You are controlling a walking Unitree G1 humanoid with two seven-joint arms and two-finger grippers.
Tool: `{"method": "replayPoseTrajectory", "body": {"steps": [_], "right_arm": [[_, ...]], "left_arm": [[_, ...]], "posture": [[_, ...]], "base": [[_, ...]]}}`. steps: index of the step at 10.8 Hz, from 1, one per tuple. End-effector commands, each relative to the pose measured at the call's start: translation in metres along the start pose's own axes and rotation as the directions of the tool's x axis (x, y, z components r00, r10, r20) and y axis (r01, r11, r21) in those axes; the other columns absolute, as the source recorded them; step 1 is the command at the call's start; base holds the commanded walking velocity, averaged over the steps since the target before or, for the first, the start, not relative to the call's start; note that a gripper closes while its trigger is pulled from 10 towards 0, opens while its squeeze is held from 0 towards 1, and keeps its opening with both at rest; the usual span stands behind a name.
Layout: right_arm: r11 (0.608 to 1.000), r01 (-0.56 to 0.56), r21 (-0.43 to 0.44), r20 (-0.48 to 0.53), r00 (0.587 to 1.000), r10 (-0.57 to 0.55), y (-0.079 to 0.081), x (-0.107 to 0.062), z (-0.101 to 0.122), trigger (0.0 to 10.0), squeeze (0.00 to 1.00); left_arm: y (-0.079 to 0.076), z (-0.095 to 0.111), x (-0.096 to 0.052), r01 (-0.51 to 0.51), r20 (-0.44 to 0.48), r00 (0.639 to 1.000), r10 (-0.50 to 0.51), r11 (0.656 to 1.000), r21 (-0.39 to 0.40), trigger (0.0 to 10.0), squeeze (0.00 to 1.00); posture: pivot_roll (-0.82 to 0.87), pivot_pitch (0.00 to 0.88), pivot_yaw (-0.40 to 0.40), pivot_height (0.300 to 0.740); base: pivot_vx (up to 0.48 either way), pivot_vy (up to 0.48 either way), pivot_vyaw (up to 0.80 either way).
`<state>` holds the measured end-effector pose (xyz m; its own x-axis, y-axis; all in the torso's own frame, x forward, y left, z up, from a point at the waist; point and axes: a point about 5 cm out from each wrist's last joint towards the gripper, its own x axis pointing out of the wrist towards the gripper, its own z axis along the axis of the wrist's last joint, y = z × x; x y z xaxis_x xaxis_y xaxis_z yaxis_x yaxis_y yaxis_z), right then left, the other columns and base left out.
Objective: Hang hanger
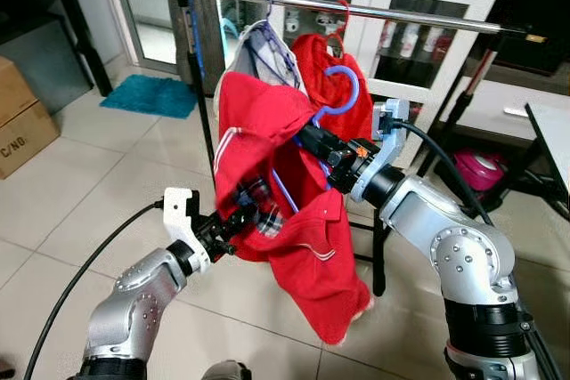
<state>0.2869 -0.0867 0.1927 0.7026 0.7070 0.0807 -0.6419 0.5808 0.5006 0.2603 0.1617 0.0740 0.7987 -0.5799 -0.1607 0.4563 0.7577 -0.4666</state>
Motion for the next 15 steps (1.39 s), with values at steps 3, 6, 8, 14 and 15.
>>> {"method": "replayPoseTrajectory", "body": {"steps": [3, 6, 8, 14, 15], "right_arm": [[0.999, -0.039, -0.025, 0.036, 0.999, 0.04, 0.007, 0.003, 0.011, 10.0, 0.0], [0.999, -0.016, -0.035, 0.032, 0.999, 0.017, 0.004, 0.004, 0.01, 10.0, 0.0], [0.997, 0.008, -0.075, 0.004, 1.0, -0.007, 0.001, 0.005, 0.007, 10.0, 0.0], [0.923, 0.144, -0.356, -0.138, 0.969, -0.205, -0.025, 0.007, -0.021, 10.0, 0.0], [0.917, 0.144, -0.373, -0.142, 0.967, -0.21, -0.026, 0.006, -0.027, 10.0, 0.0]], "left_arm": [[0.0, 0.004, -0.001, -0.028, 0.001, 1.0, 0.028, 1.0, -0.007, 0.0, 0.0], [-0.006, 0.018, -0.01, -0.025, 0.061, 0.998, 0.025, 1.0, -0.001, 0.0, 0.0], [-0.018, 0.044, -0.023, -0.021, 0.09, 0.996, 0.015, 0.998, 0.065, 0.0, 0.0], [-0.034, 0.157, -0.03, -0.13, 0.303, 0.95, 0.072, 0.976, 0.176, 0.0, 0.0], [-0.027, 0.18, -0.019, -0.181, 0.381, 0.915, 0.133, 0.979, 0.092, 0.0, 0.0]], "posture": [[0.01, 0.0, -0.02, 0.74], [0.02, 0.0, -0.022, 0.74], [0.02, 0.0, -0.031, 0.74], [0.05, 0.0, -0.029, 0.74], [0.06, 0.0, -0.02, 0.74]], "base": [[0.0, 0.0, 0.0], [0.0, 0.0, 0.0], [0.0, 0.0, 0.0], [0.0, 0.0, 0.0], [0.0, 0.0, 0.0]]}}
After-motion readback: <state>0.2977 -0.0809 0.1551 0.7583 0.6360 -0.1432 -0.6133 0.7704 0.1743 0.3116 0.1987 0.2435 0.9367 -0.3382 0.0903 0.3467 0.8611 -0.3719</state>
